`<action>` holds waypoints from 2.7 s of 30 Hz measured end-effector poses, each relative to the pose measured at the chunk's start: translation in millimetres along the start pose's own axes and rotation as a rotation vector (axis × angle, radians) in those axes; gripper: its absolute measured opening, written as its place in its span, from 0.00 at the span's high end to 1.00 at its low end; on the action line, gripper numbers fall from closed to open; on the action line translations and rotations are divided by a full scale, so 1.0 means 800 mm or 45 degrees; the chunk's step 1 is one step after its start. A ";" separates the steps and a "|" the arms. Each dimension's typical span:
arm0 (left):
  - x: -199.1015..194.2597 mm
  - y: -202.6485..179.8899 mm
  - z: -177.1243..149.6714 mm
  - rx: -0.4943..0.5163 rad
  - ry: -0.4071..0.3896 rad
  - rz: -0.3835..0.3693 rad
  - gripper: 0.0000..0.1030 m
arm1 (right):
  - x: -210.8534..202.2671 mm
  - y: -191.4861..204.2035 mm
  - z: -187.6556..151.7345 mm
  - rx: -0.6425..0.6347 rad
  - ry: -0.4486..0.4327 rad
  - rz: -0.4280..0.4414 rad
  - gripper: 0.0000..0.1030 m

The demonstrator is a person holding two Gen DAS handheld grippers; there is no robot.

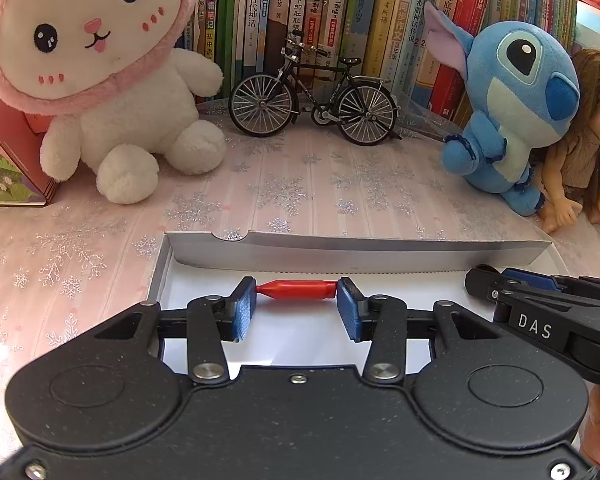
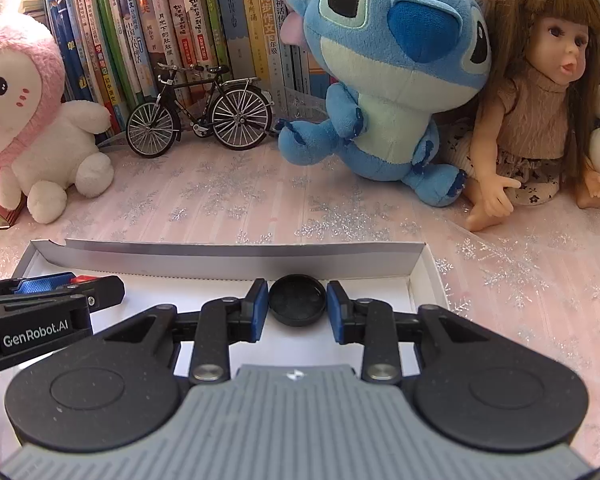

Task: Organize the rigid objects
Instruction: 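Open the left tool to drop the crayon while the right tool releases the lid in the tray, then withdraw both open tools from the tray back toward the table objects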

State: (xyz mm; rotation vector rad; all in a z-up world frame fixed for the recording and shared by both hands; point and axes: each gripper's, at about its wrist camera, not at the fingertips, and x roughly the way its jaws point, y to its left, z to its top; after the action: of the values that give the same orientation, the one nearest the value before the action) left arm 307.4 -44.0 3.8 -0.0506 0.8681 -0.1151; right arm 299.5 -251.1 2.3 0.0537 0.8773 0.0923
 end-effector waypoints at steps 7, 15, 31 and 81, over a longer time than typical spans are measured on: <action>0.003 -0.006 -0.003 0.042 -0.014 0.025 0.59 | 0.001 0.001 0.000 -0.011 0.000 -0.003 0.65; 0.004 -0.008 -0.004 0.070 -0.020 0.038 0.58 | 0.001 0.001 -0.001 -0.015 0.003 -0.008 0.65; -0.023 -0.006 -0.008 0.070 -0.036 0.035 0.28 | -0.024 -0.012 -0.006 -0.013 -0.030 -0.003 0.39; -0.233 0.010 -0.200 0.156 -0.283 -0.127 0.18 | -0.230 0.004 -0.184 -0.254 -0.471 0.105 0.01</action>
State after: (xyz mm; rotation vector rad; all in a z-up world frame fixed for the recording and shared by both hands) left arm 66.2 -13.2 41.3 0.0081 0.6351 -0.2514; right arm 69.4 -265.8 49.6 -0.0783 0.4929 0.2386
